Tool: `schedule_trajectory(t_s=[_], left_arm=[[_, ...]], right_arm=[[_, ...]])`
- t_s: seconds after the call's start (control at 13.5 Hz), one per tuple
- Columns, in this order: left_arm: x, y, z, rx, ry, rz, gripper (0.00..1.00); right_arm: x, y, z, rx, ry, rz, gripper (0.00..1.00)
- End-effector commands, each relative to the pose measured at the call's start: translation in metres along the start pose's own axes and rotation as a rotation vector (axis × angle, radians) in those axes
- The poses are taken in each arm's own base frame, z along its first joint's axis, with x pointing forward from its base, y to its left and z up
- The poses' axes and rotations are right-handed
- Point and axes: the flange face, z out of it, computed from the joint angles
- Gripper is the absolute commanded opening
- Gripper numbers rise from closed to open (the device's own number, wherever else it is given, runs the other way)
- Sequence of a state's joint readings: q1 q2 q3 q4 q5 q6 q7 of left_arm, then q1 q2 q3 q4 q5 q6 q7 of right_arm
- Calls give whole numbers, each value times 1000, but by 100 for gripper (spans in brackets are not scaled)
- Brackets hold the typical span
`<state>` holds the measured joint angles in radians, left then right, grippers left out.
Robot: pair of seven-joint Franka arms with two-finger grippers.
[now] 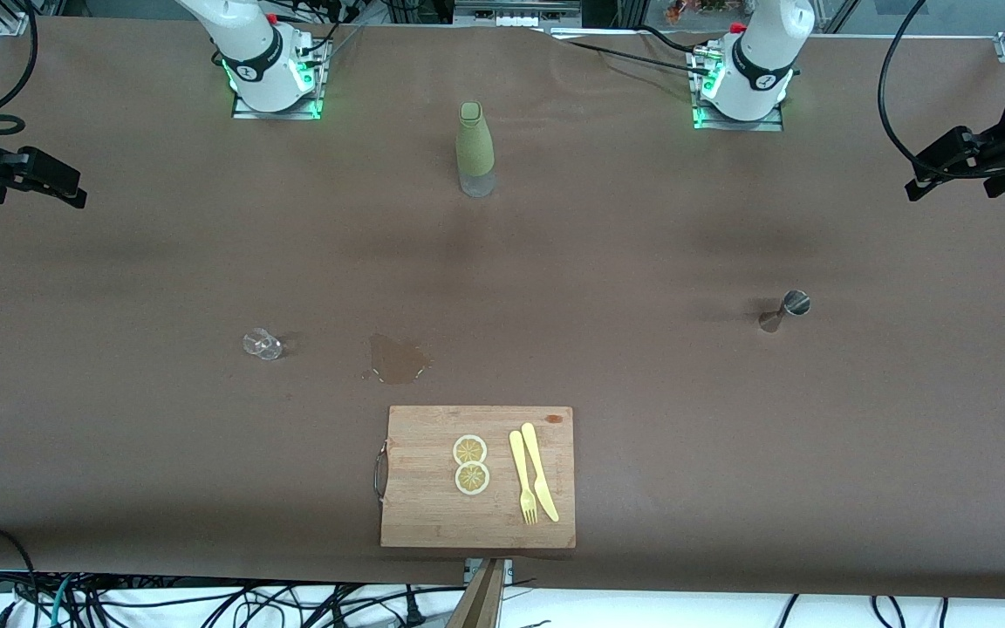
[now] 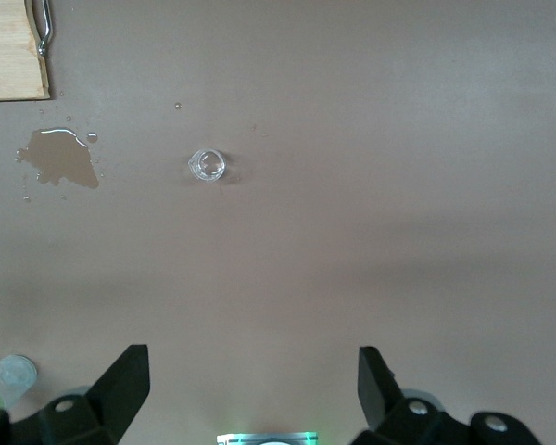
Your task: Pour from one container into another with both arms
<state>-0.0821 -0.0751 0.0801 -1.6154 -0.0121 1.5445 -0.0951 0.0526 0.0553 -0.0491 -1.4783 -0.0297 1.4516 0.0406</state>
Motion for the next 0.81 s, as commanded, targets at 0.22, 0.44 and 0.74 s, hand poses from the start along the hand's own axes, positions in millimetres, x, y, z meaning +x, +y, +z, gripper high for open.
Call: schedule_trajectory(t_s=[0.22, 0.44, 0.74], left_arm=[[-2, 0, -3, -7, -13, 3, 100], [-3, 0, -3, -7, -13, 3, 100], [-3, -1, -2, -6, -20, 6, 100]], right_arm=[[0, 1, -5, -8, 12, 9, 100], [0, 1, -5, -8, 12, 9, 100], [0, 2, -4, -8, 10, 10, 100]])
